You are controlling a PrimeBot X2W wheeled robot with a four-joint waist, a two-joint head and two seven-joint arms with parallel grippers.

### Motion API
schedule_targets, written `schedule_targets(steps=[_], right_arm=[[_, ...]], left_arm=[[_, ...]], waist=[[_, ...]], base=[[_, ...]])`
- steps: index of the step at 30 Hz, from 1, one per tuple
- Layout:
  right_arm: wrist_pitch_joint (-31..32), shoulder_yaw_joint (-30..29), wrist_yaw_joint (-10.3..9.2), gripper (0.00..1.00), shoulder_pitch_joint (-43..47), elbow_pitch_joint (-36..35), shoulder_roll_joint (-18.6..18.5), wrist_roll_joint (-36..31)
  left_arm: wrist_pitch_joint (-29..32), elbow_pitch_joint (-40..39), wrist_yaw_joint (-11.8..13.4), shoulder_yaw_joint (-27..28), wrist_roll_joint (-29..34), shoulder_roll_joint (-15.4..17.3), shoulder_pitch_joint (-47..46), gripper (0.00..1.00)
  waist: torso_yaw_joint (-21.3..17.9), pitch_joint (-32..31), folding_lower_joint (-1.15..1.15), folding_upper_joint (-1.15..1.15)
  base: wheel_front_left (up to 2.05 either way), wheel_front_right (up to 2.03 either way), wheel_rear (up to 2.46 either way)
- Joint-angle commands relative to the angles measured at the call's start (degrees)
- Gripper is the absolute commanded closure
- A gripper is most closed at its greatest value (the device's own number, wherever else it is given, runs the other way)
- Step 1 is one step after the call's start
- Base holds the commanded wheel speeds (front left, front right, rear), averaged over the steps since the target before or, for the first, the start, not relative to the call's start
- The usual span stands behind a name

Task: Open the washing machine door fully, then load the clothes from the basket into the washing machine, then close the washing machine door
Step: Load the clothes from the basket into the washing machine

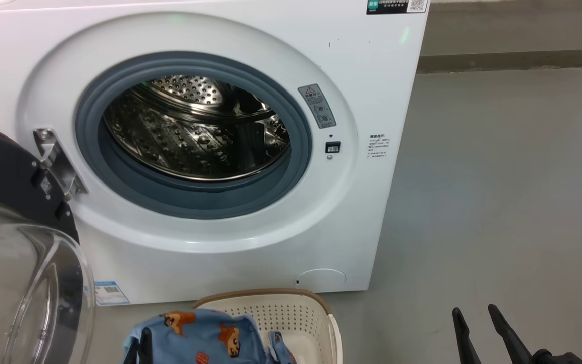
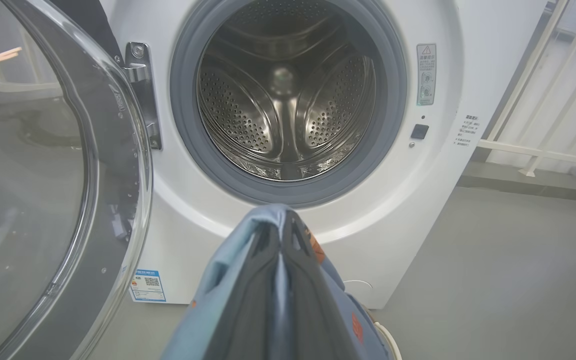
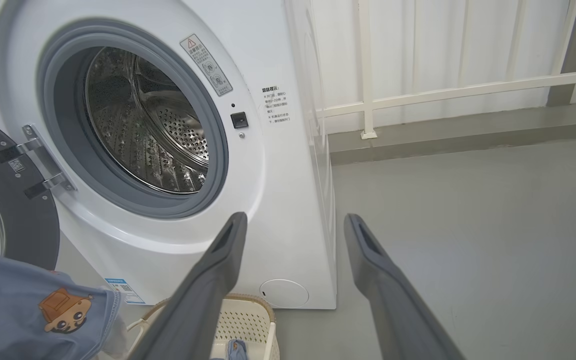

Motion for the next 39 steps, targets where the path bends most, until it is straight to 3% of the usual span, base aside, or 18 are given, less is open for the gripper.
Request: schedule_targets(steps=[1, 11, 22, 39], right_arm=[[-0.28, 1.61, 0.52, 0.00, -1.16, -1.55, -0.56, -0.37], [-0.28, 1.64, 0.52, 0.00, -1.79, -1.40, -0.56, 0.51], [-0.28, 3.54, 0.52, 0.00, -4.50, -1.55, -0.56, 3.72], [-0.28, 7.86, 0.52, 0.00, -10.42, -2.03, -0.55, 9.85]], left_arm=[[-0.79, -2.09, 0.47, 1.80, 0.28, 0.10, -1.27, 1.00], [-0.79, -3.55, 0.36, 1.68, -0.55, 0.09, -4.86, 1.00], [-0.79, -2.17, 0.36, 5.23, 0.90, 0.74, -15.31, 1.00], [-0.79, 10.35, -0.36, 14.19, 3.99, 11.84, -42.06, 1.00]], waist=[[-0.12, 0.30, 0.00, 0.00], [-1.67, 2.39, 0.00, 0.00], [-7.94, 8.62, 0.00, 0.00], [-20.47, 22.84, 0.00, 0.00]], base=[[0.00, 0.00, 0.00], [0.00, 0.00, 0.00], [0.00, 0.00, 0.00], [0.00, 0.00, 0.00]])
